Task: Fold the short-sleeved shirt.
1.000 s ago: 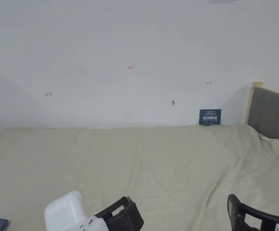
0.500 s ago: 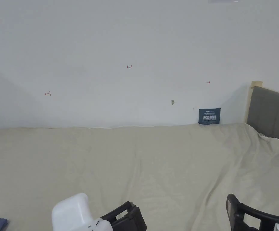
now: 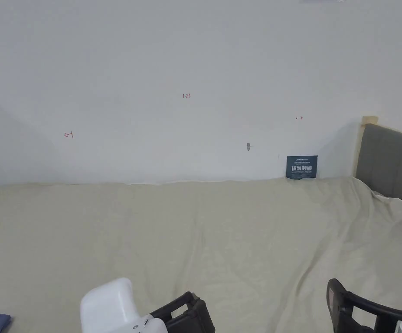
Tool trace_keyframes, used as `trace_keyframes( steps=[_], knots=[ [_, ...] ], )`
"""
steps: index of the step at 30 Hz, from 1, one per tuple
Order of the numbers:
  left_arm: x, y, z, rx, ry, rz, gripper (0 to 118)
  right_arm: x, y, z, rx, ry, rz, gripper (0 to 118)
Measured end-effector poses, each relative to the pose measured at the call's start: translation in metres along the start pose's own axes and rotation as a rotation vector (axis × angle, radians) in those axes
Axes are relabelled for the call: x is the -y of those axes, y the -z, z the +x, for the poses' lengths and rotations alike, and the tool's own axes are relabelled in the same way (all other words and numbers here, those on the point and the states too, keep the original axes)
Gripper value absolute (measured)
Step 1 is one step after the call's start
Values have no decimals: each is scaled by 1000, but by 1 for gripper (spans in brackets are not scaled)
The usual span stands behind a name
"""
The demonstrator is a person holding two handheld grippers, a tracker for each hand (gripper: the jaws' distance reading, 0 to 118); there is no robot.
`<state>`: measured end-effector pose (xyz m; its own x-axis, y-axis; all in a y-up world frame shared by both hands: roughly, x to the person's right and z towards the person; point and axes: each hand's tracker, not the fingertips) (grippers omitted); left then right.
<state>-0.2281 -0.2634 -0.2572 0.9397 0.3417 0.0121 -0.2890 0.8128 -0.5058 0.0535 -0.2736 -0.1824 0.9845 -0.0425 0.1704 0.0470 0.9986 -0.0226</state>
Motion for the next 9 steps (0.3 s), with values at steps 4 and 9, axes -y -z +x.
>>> trace_keyframes(
  steps=[4,9],
  knots=[
    [0,0,-1,3,-3,-2,118,-1,3,8,-117,124,-49,118],
    [0,1,-1,-1,-3,-2,118,-3,1,12,-203,246,-62,118]
  ],
)
